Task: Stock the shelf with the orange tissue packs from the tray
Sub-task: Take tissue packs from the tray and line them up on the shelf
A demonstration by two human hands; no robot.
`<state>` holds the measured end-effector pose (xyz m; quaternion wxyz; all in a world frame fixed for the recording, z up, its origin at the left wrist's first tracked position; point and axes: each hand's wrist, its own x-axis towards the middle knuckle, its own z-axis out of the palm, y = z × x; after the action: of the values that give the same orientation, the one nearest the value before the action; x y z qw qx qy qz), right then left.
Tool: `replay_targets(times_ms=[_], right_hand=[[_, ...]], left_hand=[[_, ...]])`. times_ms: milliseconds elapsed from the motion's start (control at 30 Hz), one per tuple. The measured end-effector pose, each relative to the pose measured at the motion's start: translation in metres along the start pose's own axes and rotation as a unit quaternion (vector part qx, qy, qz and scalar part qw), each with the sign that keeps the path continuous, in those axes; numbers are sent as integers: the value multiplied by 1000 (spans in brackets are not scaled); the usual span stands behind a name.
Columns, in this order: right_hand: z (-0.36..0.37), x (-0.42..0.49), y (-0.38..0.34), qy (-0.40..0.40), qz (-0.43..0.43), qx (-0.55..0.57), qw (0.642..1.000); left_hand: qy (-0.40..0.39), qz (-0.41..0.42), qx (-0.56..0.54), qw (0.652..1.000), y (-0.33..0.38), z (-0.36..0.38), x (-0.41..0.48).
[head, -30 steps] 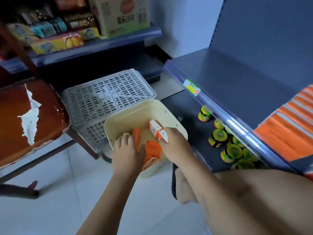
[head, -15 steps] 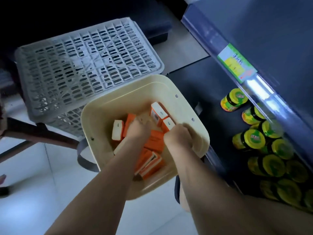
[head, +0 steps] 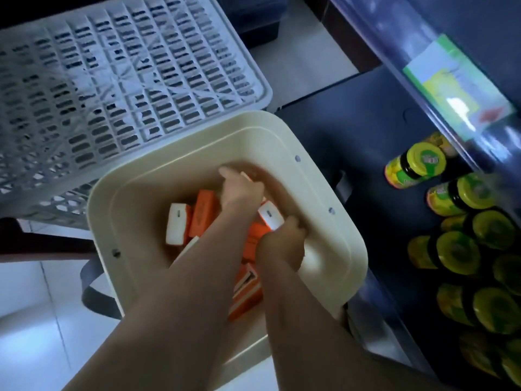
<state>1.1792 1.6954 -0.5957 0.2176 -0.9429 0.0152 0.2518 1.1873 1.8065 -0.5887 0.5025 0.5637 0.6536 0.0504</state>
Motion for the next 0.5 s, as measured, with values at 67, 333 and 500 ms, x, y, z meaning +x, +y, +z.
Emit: replay_targets(times_ms=[67, 333, 500], right_hand=[[1, -10, -5, 49, -21, 132, 990], [-3, -60, -26, 35, 16, 481, 876], [-28, -88, -24, 7, 12, 457, 889]], left_hand=[[5, -41, -63, 997, -9, -8, 7], [66, -91, -311, 944, -41, -88, -50], [16, -80, -406, 910, -50, -126, -91]])
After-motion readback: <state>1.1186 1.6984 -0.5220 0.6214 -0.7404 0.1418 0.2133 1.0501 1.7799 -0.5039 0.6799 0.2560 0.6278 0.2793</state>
